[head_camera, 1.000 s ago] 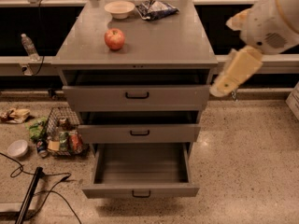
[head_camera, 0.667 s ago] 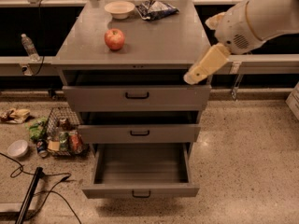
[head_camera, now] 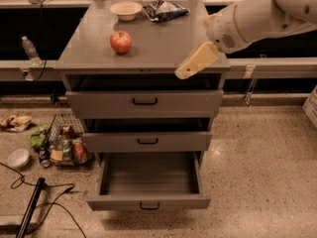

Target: Place apple into bottom drawer

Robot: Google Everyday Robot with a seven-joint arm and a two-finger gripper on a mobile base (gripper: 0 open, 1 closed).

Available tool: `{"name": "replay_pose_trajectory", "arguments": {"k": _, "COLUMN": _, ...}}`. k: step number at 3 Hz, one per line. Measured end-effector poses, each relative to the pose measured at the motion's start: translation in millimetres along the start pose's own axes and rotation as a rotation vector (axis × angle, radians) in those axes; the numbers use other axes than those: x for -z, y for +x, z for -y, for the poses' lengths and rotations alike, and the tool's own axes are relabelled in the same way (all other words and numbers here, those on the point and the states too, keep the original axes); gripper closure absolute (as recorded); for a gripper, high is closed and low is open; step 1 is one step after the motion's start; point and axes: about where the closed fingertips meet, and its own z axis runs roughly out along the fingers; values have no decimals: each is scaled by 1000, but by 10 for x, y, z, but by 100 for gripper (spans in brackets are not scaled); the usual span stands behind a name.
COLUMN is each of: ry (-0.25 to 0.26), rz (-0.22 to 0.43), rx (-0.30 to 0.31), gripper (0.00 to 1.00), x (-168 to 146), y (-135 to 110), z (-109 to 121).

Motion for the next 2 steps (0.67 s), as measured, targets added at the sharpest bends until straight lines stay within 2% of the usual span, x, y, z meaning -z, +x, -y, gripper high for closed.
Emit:
{"name": "replay_pose_trajectory", "arguments": {"k": 1, "ry": -15, "rz": 68, "rx": 0, "gripper": 0, "x": -158, "y": -119, "z": 22}}
{"name": "replay_pose_trajectory", "arguments": {"k": 2, "ry": -5, "rz": 169, "rx": -33, "gripper": 0, "x": -535, "y": -315, "z": 288}}
